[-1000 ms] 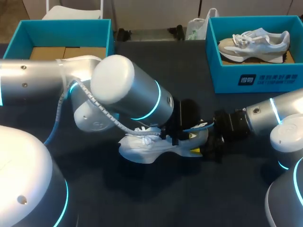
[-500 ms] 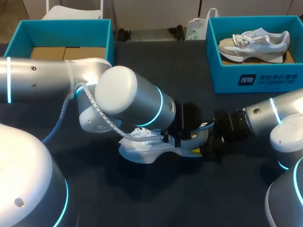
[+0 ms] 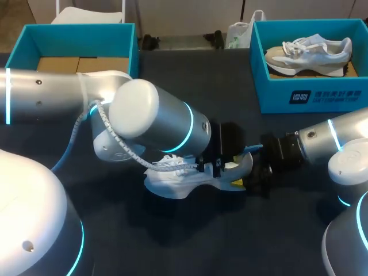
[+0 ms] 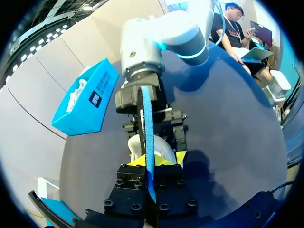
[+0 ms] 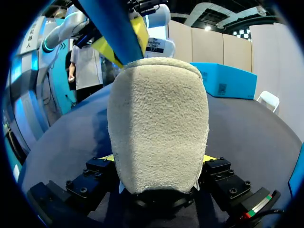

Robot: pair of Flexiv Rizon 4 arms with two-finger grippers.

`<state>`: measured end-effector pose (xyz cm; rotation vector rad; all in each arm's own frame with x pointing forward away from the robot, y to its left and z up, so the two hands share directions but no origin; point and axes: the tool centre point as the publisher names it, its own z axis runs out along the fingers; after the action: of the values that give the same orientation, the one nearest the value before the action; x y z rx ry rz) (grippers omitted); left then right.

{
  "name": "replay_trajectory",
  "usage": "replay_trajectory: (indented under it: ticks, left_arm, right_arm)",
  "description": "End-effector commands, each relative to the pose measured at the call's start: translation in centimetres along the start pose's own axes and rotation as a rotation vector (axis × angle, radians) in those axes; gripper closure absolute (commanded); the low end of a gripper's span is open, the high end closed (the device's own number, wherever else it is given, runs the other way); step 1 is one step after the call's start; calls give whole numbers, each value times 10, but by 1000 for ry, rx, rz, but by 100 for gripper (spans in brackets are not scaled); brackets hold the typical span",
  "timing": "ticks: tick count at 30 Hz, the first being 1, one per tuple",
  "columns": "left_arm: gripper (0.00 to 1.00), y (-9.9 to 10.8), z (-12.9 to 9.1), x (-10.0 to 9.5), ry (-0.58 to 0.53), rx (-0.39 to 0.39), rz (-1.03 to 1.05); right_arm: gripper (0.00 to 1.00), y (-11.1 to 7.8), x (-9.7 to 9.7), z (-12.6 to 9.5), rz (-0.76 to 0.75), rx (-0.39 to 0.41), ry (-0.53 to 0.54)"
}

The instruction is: Take the shoe out of the shoebox, open the shoe tongue, remove and reinsert the insole, then place the shoe into the shoebox

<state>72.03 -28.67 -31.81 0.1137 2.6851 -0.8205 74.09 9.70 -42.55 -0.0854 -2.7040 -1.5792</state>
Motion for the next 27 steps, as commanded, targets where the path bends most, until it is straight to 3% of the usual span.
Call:
replay_trajectory:
  ticks: [1, 13, 21, 27]
  left_arm:
    - [100, -7, -28, -9, 63, 2, -10]
    - [100, -57, -60, -20, 335, 49, -39]
    - [100, -97, -102, -30, 409, 164, -61]
    - [100, -117, -132, -40, 412, 306, -177]
  right_arm:
    - [100, -1, -1, 5, 1, 6, -1]
    - [100, -1, -1, 5, 1, 6, -1]
    - [100, -1, -1, 5, 1, 6, -1]
    - [100, -1, -1, 5, 1, 6, -1]
